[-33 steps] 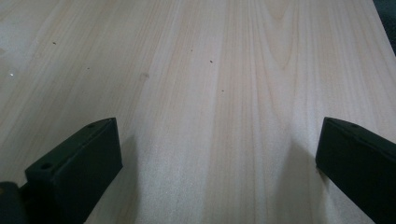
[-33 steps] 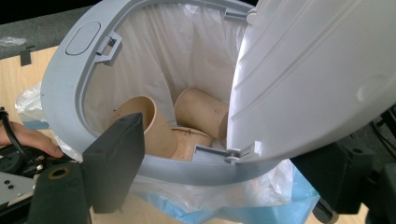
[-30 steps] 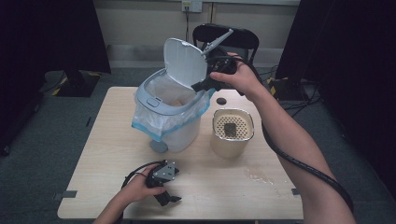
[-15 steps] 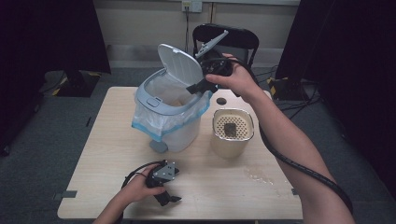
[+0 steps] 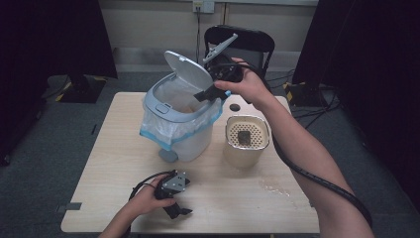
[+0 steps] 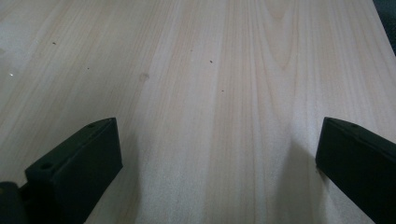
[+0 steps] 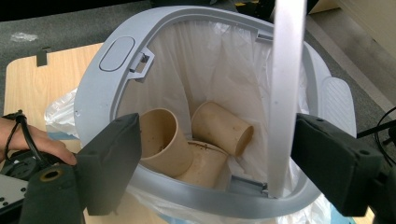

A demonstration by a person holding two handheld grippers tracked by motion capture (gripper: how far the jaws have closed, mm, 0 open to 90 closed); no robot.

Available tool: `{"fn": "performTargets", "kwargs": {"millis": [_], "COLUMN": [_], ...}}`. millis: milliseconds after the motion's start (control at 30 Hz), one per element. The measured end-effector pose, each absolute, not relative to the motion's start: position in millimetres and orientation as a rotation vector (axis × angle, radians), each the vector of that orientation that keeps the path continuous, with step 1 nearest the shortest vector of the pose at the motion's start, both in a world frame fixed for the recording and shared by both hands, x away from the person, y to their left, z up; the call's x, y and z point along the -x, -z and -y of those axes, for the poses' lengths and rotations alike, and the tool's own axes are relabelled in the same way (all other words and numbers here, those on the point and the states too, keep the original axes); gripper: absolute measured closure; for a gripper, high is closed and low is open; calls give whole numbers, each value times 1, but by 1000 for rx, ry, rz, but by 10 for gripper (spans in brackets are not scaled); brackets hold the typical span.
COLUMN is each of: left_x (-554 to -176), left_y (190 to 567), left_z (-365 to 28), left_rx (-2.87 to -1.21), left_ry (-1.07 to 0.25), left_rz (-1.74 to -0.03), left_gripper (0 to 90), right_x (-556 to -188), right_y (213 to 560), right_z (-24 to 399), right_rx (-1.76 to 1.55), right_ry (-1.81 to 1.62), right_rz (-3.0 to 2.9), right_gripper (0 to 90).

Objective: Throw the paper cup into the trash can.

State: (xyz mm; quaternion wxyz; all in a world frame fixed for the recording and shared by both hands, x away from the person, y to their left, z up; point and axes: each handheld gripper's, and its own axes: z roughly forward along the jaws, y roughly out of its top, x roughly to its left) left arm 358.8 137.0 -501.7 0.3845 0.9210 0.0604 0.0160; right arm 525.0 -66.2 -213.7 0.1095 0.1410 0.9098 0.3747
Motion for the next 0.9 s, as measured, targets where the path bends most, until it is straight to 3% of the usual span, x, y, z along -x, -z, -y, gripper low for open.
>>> {"fn": "performTargets", "kwargs": {"millis": [900], "left_x": [-359], "left_y": [501], "left_z": [-137], "left_rx": [-2348], "left_ry": [-60], "left_rz": [-148], "left_gripper": [0], "right_x": [-513], "right_y": [214], "right_z": [58], "right_rx": [-370], "right_ry": [-1131], "right_rz": [-2673], "right_gripper": [163]}}
